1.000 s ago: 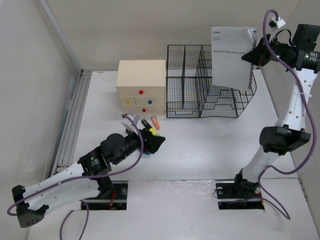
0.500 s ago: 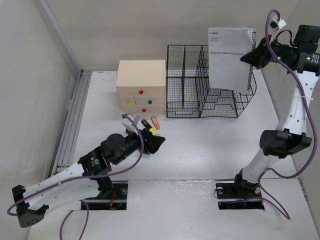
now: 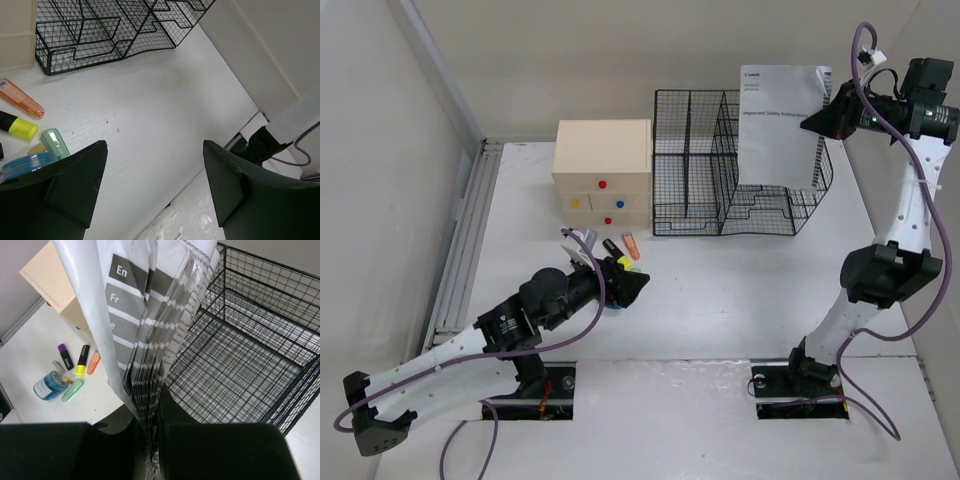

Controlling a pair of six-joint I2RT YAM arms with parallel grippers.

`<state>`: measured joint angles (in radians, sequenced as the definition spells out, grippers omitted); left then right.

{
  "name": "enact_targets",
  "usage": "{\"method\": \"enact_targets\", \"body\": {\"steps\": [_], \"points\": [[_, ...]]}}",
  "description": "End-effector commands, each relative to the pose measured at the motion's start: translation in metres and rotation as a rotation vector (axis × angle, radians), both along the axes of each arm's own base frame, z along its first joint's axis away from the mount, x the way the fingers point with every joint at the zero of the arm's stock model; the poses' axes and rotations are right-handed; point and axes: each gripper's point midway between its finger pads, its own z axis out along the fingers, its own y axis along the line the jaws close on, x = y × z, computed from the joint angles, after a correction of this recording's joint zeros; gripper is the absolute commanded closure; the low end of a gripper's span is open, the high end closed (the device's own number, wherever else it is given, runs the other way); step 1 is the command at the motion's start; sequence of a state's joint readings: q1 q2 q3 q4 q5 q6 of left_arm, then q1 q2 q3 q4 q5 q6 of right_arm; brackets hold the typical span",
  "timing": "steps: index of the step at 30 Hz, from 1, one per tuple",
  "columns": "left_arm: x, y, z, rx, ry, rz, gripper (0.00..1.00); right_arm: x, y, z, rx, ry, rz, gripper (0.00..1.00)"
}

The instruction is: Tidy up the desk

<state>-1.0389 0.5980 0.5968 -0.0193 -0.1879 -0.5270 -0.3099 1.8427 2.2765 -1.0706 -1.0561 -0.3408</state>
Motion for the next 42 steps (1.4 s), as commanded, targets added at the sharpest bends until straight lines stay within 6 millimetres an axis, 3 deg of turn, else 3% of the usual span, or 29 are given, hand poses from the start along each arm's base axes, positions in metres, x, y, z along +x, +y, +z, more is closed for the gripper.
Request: {"method": "enact_targets", "body": {"steps": [1, 8, 25, 30, 42], "points": [[0.0, 0.0, 0.008, -0.022, -0.032, 0.001, 0.26, 0.006, 0.005, 0.003, 0.054, -0.021, 0.071, 1.0], [0.001, 0.003, 0.008, -0.021, -0.033, 0.01, 0.26, 0.028, -0.002, -0.018, 0.069, 0.019, 0.07, 1.0], [0.003, 0.006, 0.013, -0.025, -0.028, 0.029, 0.26, 0.066, -0.015, -0.039, 0.056, 0.002, 0.062, 0.97], [0.004, 0.003, 0.008, -0.009, -0.019, 0.029, 0.26, 0.067, -0.013, -0.038, 0.072, -0.017, 0.091, 0.96], [0.007, 0.002, 0.007, 0.0, -0.015, 0.038, 0.26, 0.074, 0.021, -0.045, 0.111, -0.028, 0.208, 0.96]]}}
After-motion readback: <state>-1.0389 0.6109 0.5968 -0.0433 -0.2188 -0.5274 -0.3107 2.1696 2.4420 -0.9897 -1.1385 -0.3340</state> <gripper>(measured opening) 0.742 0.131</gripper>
